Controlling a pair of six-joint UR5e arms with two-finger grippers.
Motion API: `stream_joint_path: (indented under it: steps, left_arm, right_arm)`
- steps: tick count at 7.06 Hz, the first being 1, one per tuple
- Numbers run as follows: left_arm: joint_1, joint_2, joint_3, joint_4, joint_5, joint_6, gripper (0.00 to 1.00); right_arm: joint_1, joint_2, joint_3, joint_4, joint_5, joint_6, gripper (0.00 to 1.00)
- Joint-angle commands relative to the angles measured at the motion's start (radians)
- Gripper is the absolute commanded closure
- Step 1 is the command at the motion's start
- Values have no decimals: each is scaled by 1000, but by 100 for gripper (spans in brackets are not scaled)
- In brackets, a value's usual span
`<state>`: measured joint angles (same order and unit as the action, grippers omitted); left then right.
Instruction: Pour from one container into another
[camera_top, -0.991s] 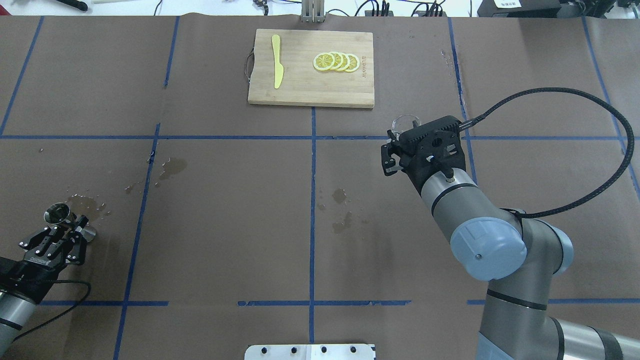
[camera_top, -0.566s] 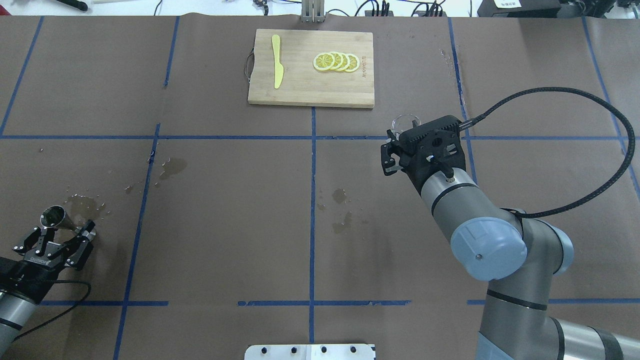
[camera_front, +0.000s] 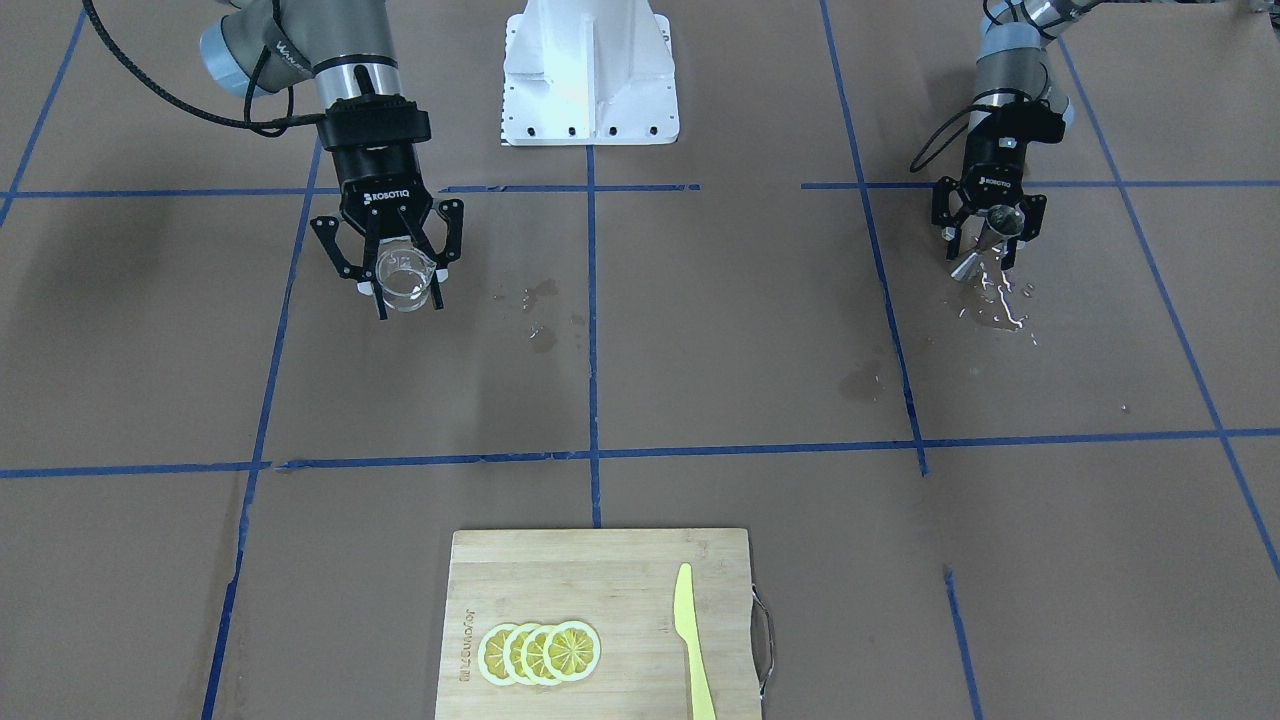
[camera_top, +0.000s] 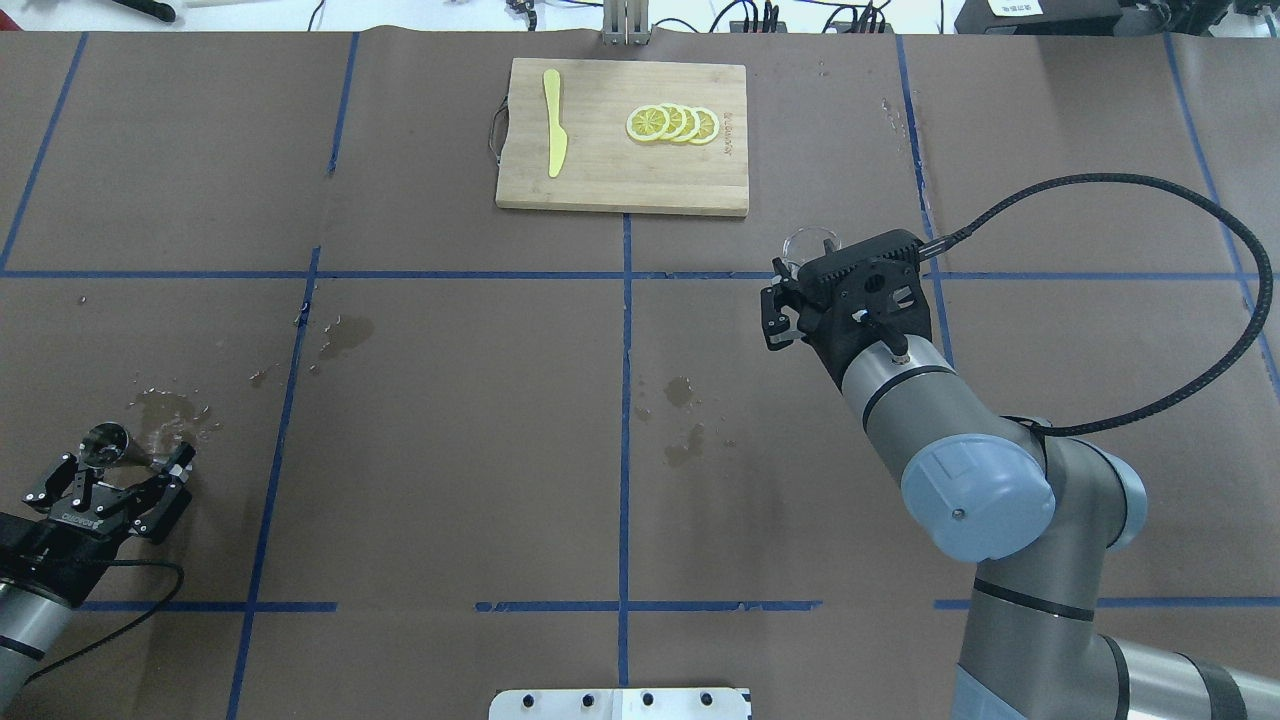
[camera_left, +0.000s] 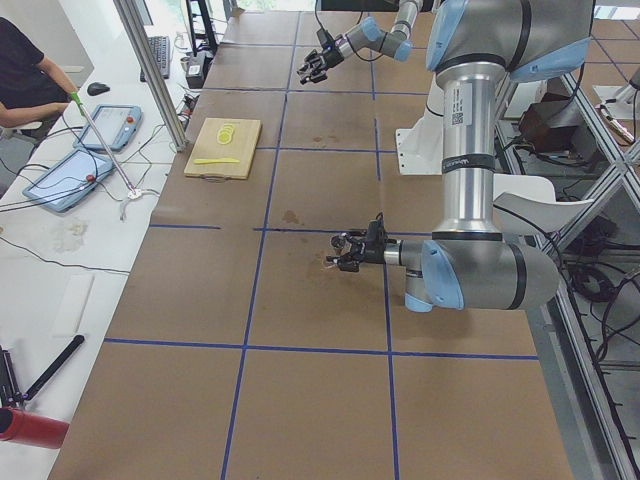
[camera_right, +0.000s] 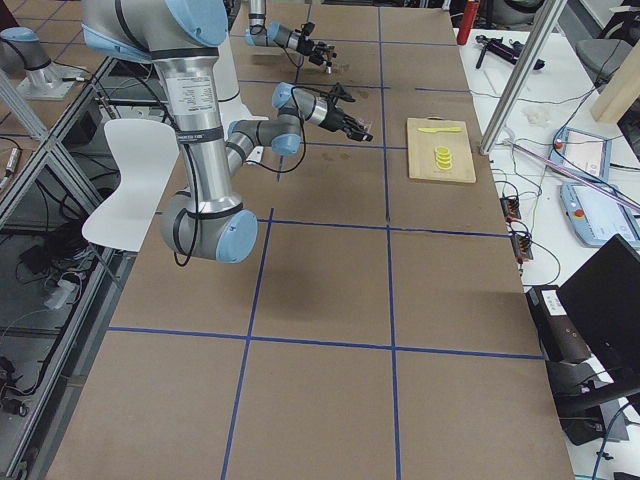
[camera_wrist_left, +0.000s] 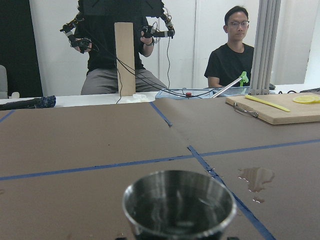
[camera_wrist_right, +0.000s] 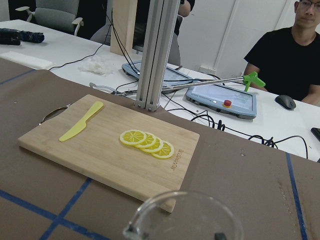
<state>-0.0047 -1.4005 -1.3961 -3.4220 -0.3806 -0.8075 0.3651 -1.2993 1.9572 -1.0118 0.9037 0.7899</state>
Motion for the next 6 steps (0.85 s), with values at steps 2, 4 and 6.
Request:
stream_joint_path:
  steps: [2,4,6]
  left_arm:
    - [-6,23,-26,-2,-40,47,15]
    - [-9,75,-26,0,-79,47,15]
    - [-26,107,-23,1,-165,38,15]
  right_arm:
    - [2,0,6,-1,0,0,100]
    - [0,0,8,1,0,2,100]
    - [0,-1,16,-1,0,2,100]
